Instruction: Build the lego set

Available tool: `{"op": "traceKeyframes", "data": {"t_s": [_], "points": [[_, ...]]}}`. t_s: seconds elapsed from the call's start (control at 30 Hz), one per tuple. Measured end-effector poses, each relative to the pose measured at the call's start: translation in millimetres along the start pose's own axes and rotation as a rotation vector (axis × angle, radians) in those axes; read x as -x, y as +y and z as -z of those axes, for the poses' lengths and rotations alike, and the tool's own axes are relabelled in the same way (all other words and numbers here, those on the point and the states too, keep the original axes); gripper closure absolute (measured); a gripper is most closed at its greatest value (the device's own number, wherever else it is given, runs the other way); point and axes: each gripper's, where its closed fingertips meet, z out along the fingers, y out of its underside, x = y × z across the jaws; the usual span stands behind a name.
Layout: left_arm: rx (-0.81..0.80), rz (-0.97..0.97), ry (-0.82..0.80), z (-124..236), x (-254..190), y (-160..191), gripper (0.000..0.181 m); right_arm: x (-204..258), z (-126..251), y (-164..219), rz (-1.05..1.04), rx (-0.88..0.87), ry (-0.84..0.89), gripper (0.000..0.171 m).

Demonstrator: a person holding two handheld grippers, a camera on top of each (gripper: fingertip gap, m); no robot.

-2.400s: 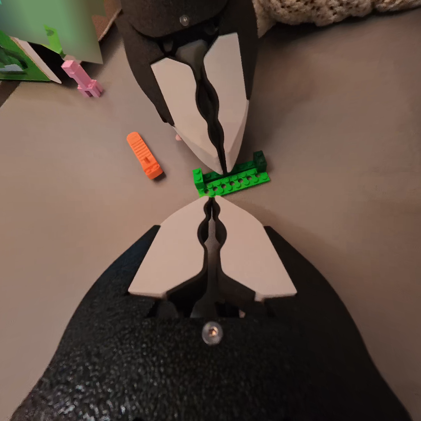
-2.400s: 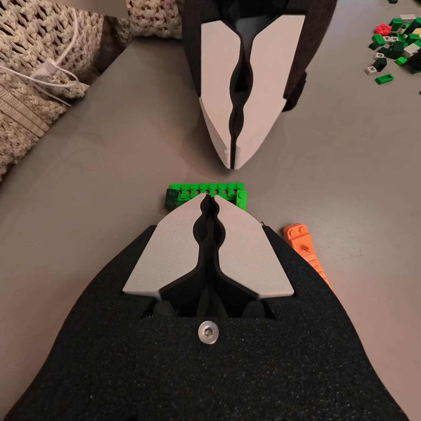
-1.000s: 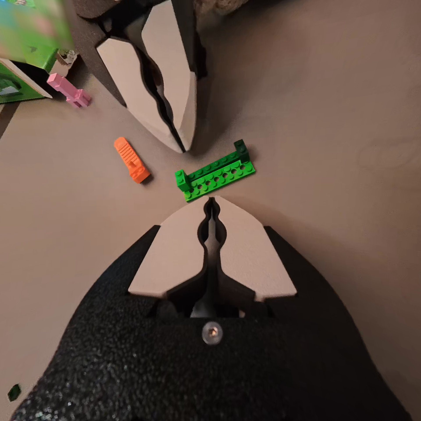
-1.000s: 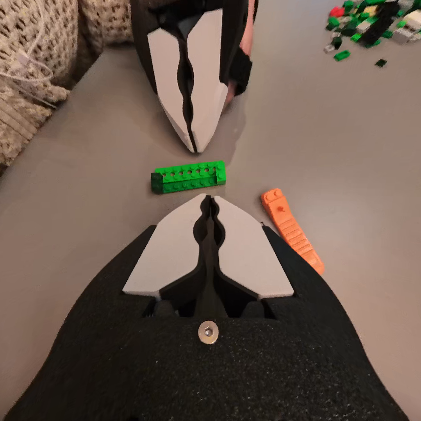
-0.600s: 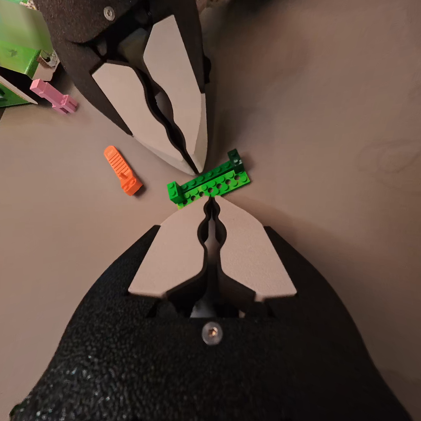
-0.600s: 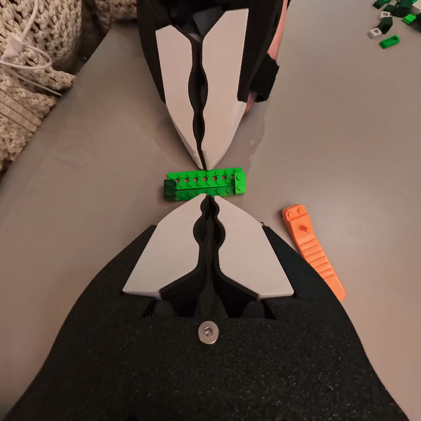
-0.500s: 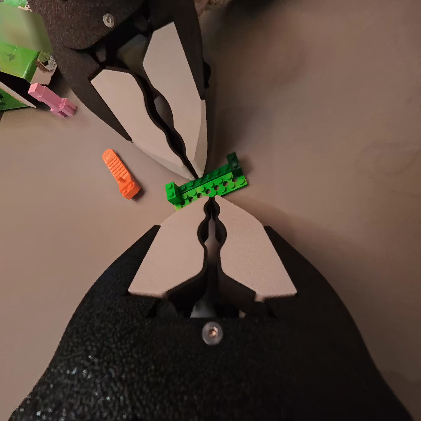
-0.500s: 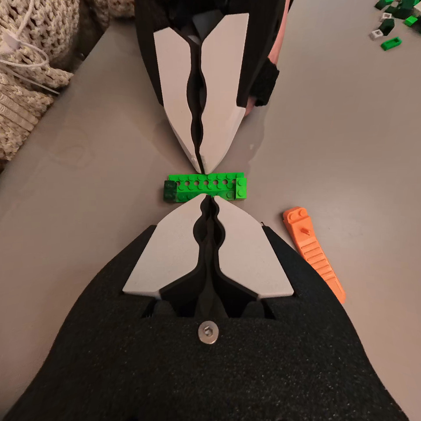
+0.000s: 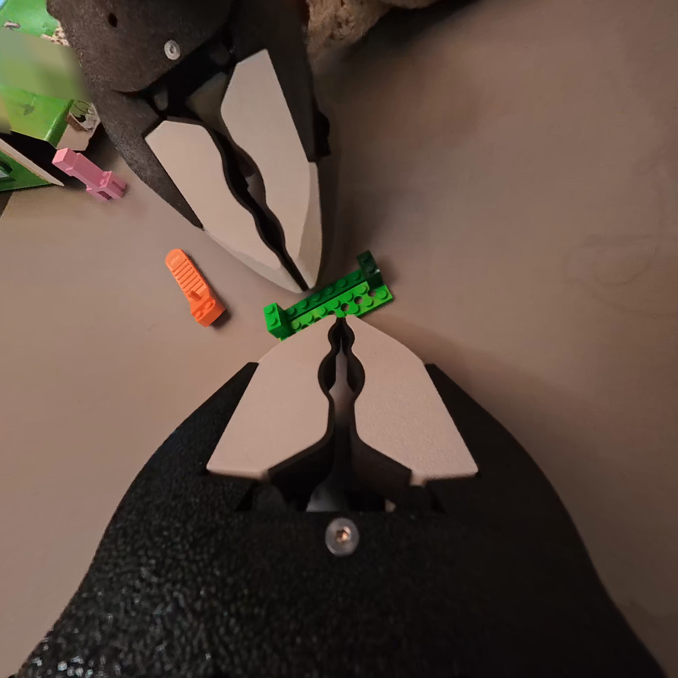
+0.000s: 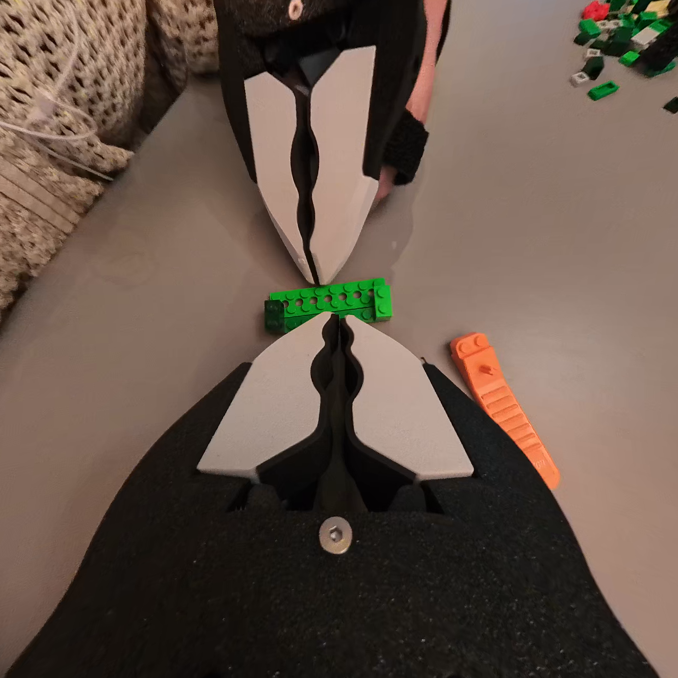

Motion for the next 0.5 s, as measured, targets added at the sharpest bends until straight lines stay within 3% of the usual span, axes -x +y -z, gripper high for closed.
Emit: {"op": "traceKeyframes", "data": {"t_s": [0.03,0.5], "points": [[-0.003,-0.007,0.002,0.8,-0.9,-0.2,0.181,-0.7,2.4,0.0,-0.018,-0.016,-0.009,0.170],[-0.062,0.008,-0.059,15.6,10.1,2.6,0.181,-8.7,18.4,-6.1,-0.071,-0.125,0.022,0.157]]}}
